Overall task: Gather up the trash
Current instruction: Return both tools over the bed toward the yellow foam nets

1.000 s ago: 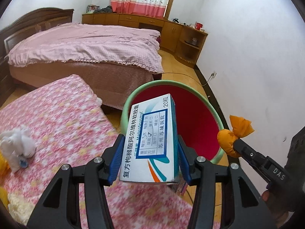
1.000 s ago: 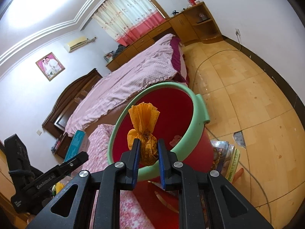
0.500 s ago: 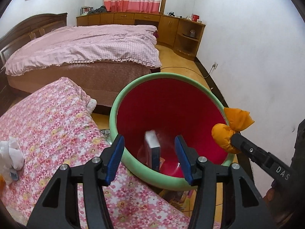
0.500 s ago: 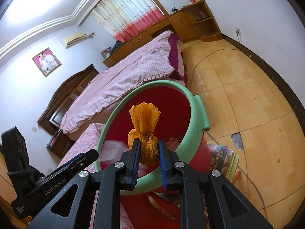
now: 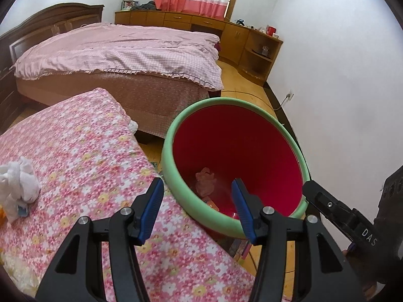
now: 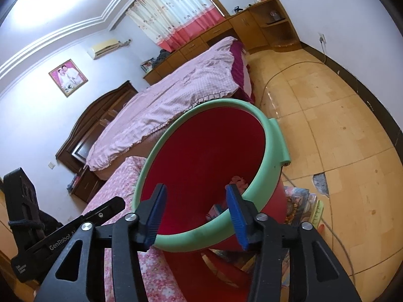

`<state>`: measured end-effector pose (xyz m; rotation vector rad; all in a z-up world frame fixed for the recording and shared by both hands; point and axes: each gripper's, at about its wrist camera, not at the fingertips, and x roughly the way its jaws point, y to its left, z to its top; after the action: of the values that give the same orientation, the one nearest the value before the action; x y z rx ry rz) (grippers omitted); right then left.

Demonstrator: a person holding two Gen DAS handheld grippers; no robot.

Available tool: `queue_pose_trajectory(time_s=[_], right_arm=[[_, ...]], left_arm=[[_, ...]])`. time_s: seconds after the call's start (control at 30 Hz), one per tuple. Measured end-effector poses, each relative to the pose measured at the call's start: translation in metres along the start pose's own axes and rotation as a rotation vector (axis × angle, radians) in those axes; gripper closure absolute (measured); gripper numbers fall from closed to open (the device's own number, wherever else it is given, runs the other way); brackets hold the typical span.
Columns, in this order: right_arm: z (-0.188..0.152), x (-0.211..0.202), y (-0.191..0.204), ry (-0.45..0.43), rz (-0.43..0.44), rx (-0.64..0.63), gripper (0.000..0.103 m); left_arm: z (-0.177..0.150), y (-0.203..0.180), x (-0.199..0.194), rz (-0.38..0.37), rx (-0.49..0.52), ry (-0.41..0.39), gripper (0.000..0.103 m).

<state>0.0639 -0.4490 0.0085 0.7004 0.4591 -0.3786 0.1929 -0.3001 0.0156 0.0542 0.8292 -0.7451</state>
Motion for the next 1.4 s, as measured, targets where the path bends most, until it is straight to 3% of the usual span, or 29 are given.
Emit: queue_pose_trajectory(time_s=[0.63, 1.03, 1.4], right_arm=[[-0.016, -0.023, 0.035, 0.014, 0.046, -0.056, 0.039], [-0.042, -0.022, 0.068, 0.078, 0.086, -0.113, 0.037], [-0.066, -0.019, 0.094, 0.133, 0.086, -0.161, 0.036]], left_arm=[[-0.026, 0.045, -0.076, 0.078, -0.123, -0.072, 0.047], [-0.05, 0.107, -0.124, 0.195, -0.229, -0.105, 0.047], [-0.071, 0.175, -0.156, 0.352, -0.332, -0.114, 0.047]])
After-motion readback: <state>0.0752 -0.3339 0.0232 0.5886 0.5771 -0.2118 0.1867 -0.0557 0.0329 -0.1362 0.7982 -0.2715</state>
